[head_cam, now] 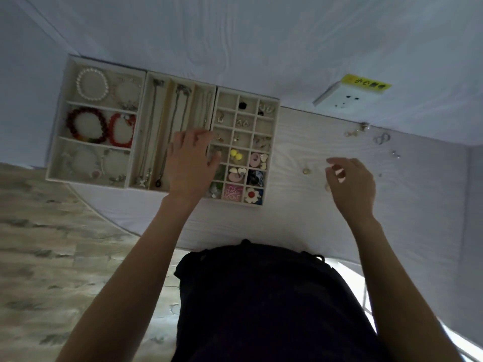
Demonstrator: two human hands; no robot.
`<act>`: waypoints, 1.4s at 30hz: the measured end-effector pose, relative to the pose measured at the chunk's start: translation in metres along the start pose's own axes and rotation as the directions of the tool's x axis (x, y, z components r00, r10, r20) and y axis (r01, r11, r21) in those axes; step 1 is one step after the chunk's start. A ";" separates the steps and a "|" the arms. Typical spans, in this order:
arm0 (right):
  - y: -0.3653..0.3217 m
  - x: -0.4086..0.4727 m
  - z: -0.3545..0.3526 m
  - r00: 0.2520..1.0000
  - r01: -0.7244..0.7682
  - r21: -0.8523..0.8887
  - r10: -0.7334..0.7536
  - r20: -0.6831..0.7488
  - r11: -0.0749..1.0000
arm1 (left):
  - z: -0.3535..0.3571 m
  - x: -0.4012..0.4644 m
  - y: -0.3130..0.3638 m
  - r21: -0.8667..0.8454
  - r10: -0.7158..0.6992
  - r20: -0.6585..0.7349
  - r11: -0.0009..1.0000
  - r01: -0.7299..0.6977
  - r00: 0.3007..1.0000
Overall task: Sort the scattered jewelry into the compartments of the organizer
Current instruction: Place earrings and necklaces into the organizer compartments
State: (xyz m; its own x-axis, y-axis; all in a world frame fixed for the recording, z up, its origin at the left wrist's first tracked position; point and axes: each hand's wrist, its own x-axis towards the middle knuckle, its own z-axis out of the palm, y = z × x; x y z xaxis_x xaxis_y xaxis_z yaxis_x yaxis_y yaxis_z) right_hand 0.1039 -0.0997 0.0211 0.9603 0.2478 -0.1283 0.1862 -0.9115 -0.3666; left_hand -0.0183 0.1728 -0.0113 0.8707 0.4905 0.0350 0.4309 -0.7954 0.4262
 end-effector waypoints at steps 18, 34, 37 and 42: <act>0.021 -0.018 0.047 0.972 -0.217 0.195 0.230 -0.044 0.956 | 0.002 -0.001 -0.009 -0.001 -0.034 0.134 0.999 0.034 0.990; 0.009 0.013 0.053 0.996 -0.006 -0.010 0.005 -0.093 1.000 | 0.003 -0.001 -0.014 -0.023 -0.016 0.111 1.000 0.018 0.994; 0.004 0.017 0.049 0.995 -0.017 0.143 0.030 -0.094 0.990 | 0.004 -0.003 -0.012 -0.035 -0.022 0.102 0.999 0.025 0.995; -0.043 0.029 0.033 0.994 0.104 0.359 -0.085 -0.069 0.927 | 0.005 -0.005 -0.012 -0.057 -0.039 0.108 0.997 0.045 0.993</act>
State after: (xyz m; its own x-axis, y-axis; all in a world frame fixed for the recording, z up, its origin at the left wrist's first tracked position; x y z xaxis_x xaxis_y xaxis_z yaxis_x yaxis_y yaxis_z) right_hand 0.1167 -0.0423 0.0028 0.9530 0.3011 -0.0327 0.1982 -0.7016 -0.6844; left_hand -0.0262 0.1783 -0.0211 0.8738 0.4799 -0.0790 0.4556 -0.7508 0.4784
